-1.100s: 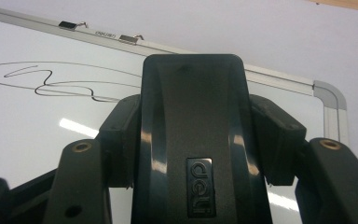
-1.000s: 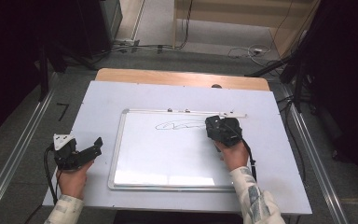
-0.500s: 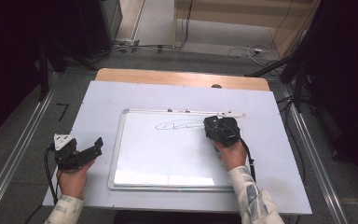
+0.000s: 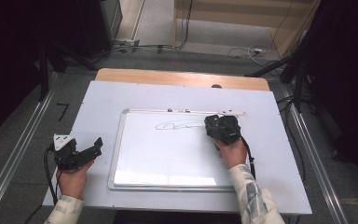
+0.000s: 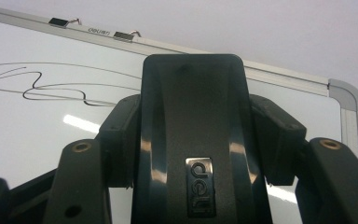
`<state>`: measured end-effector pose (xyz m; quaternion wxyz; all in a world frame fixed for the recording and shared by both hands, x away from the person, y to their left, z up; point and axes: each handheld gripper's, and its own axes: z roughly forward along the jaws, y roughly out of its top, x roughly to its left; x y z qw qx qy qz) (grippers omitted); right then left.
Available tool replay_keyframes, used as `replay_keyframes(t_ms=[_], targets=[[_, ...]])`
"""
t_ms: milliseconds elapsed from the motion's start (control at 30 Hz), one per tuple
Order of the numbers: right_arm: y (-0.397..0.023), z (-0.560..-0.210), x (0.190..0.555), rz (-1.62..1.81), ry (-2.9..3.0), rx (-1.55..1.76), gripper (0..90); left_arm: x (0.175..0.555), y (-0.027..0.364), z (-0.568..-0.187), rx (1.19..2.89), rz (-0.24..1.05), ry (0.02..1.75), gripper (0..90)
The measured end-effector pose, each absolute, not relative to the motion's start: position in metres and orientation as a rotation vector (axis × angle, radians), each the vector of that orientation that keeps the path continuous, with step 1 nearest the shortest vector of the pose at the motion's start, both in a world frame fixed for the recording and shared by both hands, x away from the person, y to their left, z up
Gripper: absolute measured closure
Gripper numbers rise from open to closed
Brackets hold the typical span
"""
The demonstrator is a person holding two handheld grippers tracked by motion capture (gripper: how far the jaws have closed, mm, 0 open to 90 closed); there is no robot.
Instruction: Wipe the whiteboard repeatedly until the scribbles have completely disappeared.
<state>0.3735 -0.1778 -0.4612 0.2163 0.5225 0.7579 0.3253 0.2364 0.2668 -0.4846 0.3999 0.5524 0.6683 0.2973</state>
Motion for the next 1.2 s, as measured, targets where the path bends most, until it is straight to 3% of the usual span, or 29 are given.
replay_keyframes(t_ms=[1200], targets=[[-0.170, -0.476, 0.400, 0.838, 2.117, 1.430, 38.7, 0.236, 0.267, -0.484, 1.401, 0.753, 1.691, 6.3]])
